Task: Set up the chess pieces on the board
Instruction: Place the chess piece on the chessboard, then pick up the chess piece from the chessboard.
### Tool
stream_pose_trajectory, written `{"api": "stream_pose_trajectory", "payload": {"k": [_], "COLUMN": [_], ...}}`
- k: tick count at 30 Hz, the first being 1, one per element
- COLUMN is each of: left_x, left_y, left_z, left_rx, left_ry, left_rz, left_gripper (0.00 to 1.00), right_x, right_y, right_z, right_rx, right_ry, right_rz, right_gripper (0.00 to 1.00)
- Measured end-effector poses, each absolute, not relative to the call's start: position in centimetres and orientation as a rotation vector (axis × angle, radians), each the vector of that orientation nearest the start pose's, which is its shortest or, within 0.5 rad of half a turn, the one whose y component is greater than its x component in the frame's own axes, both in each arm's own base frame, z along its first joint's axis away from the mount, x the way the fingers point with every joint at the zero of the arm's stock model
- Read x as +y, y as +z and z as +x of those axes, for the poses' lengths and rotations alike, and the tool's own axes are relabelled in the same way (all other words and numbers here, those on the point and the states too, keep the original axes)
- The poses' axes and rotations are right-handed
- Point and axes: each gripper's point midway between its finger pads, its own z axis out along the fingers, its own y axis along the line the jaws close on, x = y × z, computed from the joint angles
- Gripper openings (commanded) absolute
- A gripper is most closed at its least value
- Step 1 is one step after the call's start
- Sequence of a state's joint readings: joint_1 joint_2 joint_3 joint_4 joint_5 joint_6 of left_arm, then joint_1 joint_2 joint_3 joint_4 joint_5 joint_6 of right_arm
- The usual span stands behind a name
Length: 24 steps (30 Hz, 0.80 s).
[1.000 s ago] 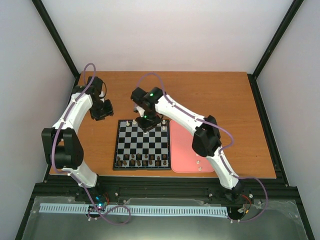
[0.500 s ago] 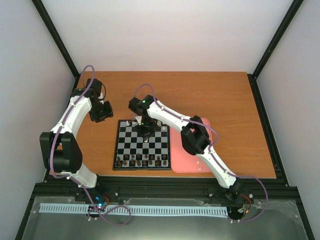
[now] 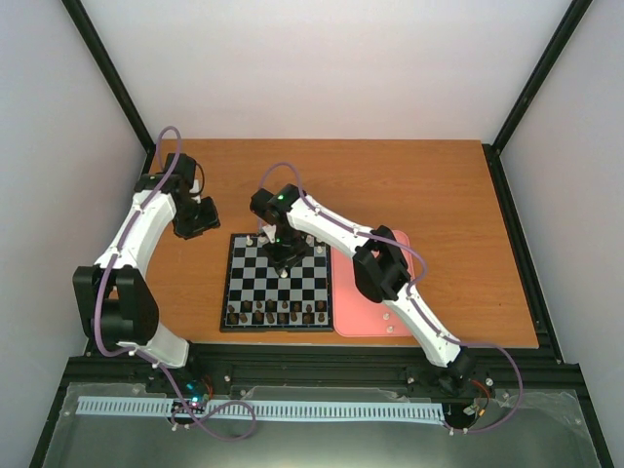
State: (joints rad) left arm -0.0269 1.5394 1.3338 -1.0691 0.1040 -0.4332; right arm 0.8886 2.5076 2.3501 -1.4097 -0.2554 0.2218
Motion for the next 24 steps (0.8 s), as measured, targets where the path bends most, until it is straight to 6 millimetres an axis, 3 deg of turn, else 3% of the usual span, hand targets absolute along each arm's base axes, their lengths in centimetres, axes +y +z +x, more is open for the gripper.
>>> {"api": "stream_pose_trajectory", "payload": {"k": [7, 10, 14, 16, 19, 21, 24], "left_x": [-2.8, -3.1, -4.0, -5.0, -8.0, -11.6, -15.5], "left_y": [15.3, 15.6, 16.6, 17.4, 18.2, 18.3, 18.1], "left_z": [33.4, 33.2, 32.6, 32.0, 30.8, 29.2, 27.0], "left_rx": [2.811, 2.811, 2.816, 2.826, 2.854, 2.877, 2.893], "left_ry": [-0.251, -0.281, -0.334, -0.35, -0.358, -0.385, -0.436], "left_rz": [-0.553, -0.535, -0.461, -0.38, -0.197, -0.021, 0.138], "left_gripper": [0.49, 0.5, 0.49, 0.49, 0.51, 0.52, 0.52], "right_x": [40.5, 40.5, 39.5, 37.2, 32.8, 29.3, 23.1], "right_y": [6.1, 9.1, 15.4, 18.2, 19.7, 19.3, 16.7], "right_z": [27.3, 27.6, 27.6, 26.9, 26.7, 27.4, 29.1], "right_rx": [3.042, 2.979, 2.859, 2.827, 2.83, 2.859, 2.928], "right_ry": [0.375, 0.42, 0.495, 0.514, 0.515, 0.496, 0.422], "right_rz": [-1.081, -1.078, -1.046, -1.004, -0.892, -0.772, -0.539], "right_gripper": [0.46, 0.5, 0.57, 0.6, 0.6, 0.6, 0.6]}}
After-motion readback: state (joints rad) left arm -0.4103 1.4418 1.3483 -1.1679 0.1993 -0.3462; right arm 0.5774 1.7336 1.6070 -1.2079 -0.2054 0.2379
